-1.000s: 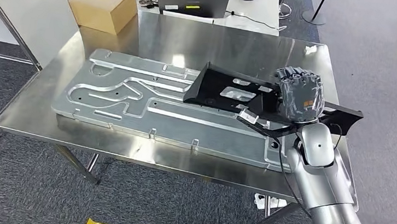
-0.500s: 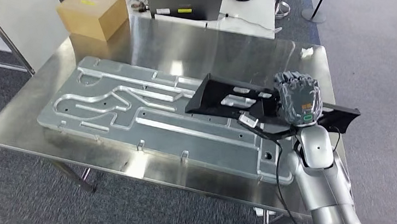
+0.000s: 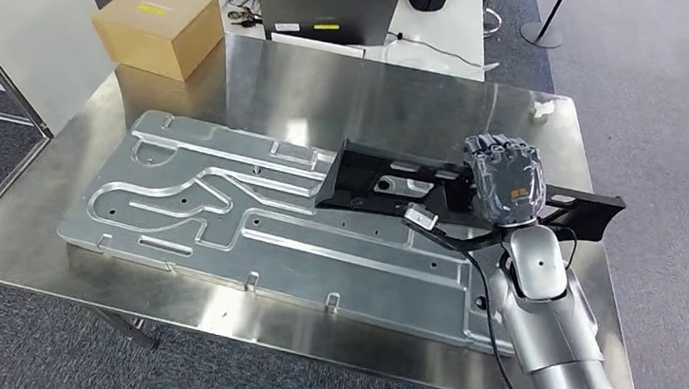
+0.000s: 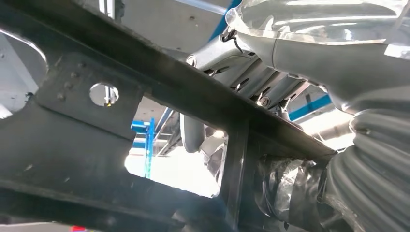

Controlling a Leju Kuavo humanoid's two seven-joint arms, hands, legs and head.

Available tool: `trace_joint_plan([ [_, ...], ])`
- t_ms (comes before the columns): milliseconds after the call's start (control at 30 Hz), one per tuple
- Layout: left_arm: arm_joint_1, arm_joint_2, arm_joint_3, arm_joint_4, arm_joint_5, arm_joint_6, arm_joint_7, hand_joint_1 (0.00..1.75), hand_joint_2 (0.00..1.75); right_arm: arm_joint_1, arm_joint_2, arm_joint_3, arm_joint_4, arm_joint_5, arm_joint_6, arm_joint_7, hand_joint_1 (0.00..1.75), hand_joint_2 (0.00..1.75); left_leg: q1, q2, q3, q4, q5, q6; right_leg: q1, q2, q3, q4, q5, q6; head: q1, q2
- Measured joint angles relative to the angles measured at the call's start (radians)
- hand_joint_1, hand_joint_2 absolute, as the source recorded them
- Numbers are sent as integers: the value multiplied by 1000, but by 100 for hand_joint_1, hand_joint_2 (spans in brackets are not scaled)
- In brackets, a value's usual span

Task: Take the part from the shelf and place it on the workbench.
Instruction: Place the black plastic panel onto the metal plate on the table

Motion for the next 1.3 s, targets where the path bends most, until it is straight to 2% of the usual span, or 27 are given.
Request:
trace_joint_plan([
  [33, -1, 0, -2, 0, -3, 2, -18, 0, 175, 1, -2, 0, 0, 0, 0, 1, 173, 175, 0, -1, 4, -1, -3, 4, -1, -1, -33, 58, -24, 3, 0, 0],
  [100, -3, -1, -7, 0, -6, 6, -48, 0, 175, 8, -10, 0, 1, -1, 0, 4, 86, 175, -3, -3, 8, 0, -12, 10, 0, -1, -113, 177, -71, 6, 0, 0],
  [133, -2, -2, -9, 0, -6, 7, -55, 0, 175, 13, -13, 0, 1, -2, -1, 4, 43, 175, -4, -4, 11, 2, -17, 12, 0, -1, -140, 204, -73, 6, 0, 0],
  [167, -1, -2, -11, 0, -6, 8, -60, 0, 175, 17, -15, 0, 2, -2, 0, 4, 0, 175, -7, -4, 17, 3, -23, 12, 0, -1, -149, 194, -53, 4, 0, 0],
  [200, 0, -2, -12, 0, -6, 9, -64, 0, 175, 19, -17, 0, 3, -2, 0, 4, 0, 175, -9, -5, 24, 5, -29, 12, 2, -1, -138, 147, -13, -1, 0, 0],
  [233, 1, -3, -14, 0, -7, 11, -67, 0, 175, 21, -19, 0, 3, -2, 0, 4, 0, 175, -11, -5, 32, 5, -35, 11, 5, -1, -115, 77, 36, -8, 0, 0],
  [267, 0, -4, -15, 0, -7, 13, -68, 0, 175, 21, -21, 0, 3, -2, 0, 4, 0, 175, -13, -4, 40, 5, -40, 10, 9, -2, -93, 16, 69, -17, 0, 0],
  [333, -2, -8, -15, 0, -6, 15, -71, 0, 175, 20, -24, 0, 4, -2, 0, 4, 0, 175, -14, -4, 47, 3, -47, 4, 18, -3, -64, -61, 94, -32, 1, 0],
  [467, -2, -9, -15, 0, -3, 13, -65, 0, 175, 24, -26, 1, 5, -2, 0, 4, 0, 175, -14, -3, 56, 0, -57, 8, 17, 3, -51, -77, 104, -16, 0, 0],
  [633, -3, -8, -15, 0, -2, 8, -52, 0, 175, 24, -26, 1, 5, -3, 0, 4, 0, 175, -13, -3, 61, -8, -59, 4, 19, 4, -51, -76, 98, -26, 0, 0],
  [833, -3, -8, -15, 0, -1, 3, -49, 0, 175, 24, -26, 1, 5, -4, 0, 4, 0, 175, -12, -3, 63, -10, -60, -4, 20, 3, -51, -72, 95, -30, 0, 0],
  [967, -3, -8, -15, 0, -1, -4, -44, 0, 0, 25, -26, 1, 8, -5, 0, 4, 0, 175, -12, -3, 63, -10, -59, -6, 19, 3, -51, -72, 96, -30, 0, 0],
  [1300, -3, -8, -15, 0, -1, -15, -24, 0, 0, 30, -28, 1, 20, -18, -7, -1, 0, 175, -12, -3, 65, -9, -59, -7, 18, 3, -48, -72, 96, -31, 0, 0],
])
